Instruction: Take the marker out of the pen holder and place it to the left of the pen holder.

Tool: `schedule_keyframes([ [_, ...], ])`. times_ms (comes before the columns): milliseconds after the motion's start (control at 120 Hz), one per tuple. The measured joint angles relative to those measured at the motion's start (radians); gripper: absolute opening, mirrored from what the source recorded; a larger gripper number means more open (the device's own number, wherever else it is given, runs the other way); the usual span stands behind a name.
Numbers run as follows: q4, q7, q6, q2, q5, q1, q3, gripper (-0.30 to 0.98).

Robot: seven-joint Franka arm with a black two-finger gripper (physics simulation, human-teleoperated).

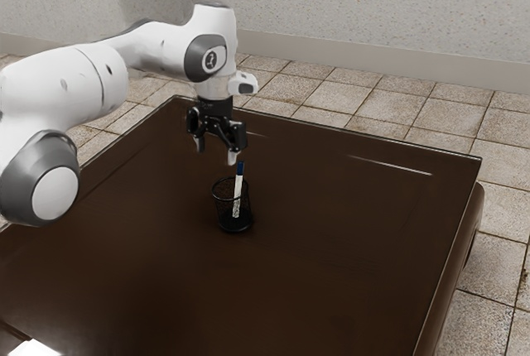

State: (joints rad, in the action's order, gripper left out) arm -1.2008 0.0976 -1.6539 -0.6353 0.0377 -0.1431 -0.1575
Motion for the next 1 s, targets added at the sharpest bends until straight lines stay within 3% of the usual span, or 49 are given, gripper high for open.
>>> schedule_keyframes([
  [183, 0.097, 0.011, -0.037, -0.087, 0.005, 0.021, 0.060, 0.67],
  [467, 0.109, 0.020, -0.061, -0.140, 0.003, 0.029, 0.076, 0.64],
  [1000, 0.108, 0.029, -0.066, -0.143, -0.002, 0.026, 0.072, 0.04],
])
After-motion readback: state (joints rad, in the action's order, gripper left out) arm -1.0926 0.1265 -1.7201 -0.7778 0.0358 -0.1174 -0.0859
